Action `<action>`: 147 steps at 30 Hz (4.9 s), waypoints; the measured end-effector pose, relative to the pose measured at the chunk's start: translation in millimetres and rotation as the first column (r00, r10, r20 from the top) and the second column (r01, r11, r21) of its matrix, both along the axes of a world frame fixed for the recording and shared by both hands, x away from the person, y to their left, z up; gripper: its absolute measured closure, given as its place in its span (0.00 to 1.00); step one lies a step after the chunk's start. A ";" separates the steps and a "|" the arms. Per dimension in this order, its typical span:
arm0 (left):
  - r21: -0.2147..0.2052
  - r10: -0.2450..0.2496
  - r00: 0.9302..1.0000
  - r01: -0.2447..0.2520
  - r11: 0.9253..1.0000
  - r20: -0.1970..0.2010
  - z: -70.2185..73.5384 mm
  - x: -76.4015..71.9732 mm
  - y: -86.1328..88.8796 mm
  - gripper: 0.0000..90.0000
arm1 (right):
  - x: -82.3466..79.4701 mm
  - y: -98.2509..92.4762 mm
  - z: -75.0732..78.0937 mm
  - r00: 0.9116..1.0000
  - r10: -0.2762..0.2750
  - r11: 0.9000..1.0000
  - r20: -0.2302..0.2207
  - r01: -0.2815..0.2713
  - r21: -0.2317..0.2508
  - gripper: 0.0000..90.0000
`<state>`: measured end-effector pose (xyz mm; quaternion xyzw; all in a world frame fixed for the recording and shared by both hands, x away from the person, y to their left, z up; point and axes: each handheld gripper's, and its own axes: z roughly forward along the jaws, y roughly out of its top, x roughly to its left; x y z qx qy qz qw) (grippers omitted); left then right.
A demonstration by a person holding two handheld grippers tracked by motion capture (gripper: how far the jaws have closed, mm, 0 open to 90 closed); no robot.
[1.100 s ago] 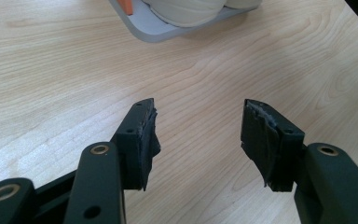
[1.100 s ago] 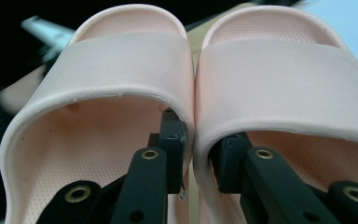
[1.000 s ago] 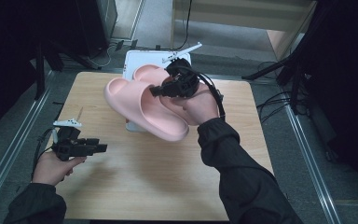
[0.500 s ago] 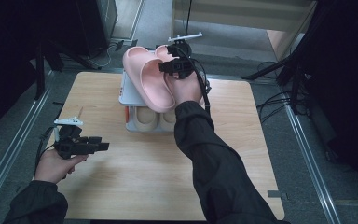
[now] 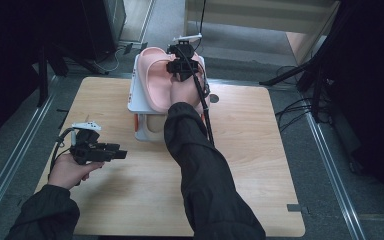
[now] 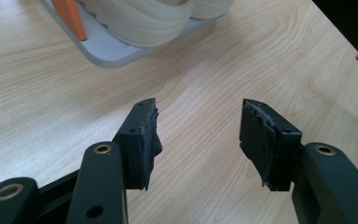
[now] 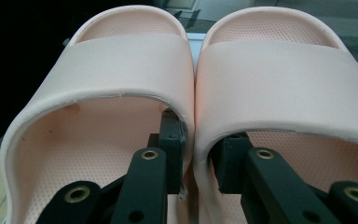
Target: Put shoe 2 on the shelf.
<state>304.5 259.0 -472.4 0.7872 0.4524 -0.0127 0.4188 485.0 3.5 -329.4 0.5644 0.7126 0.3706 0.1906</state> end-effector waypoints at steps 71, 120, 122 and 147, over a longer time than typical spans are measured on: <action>0.020 -0.003 1.000 0.003 1.000 0.006 -0.7 3.1 -1.6 0.51 | -18.7 -19.4 0.1 0.997 0.082 0.992 -0.008 -0.081 0.095 0.61; 0.050 0.030 1.000 -0.030 0.998 -0.006 -3.7 -3.3 1.6 0.49 | -152.6 -68.5 -33.7 0.888 0.459 0.881 0.003 -0.456 0.127 0.60; 0.054 0.035 0.999 -0.035 0.998 -0.009 -4.0 -5.2 2.2 0.49 | -154.6 -73.5 -37.7 0.883 0.469 0.876 0.003 -0.465 0.130 0.60; 0.076 0.086 0.996 -0.086 0.993 -0.001 -6.1 -27.9 16.2 0.48 | -166.2 -126.9 -98.8 0.815 0.577 0.800 0.049 -0.577 0.165 0.56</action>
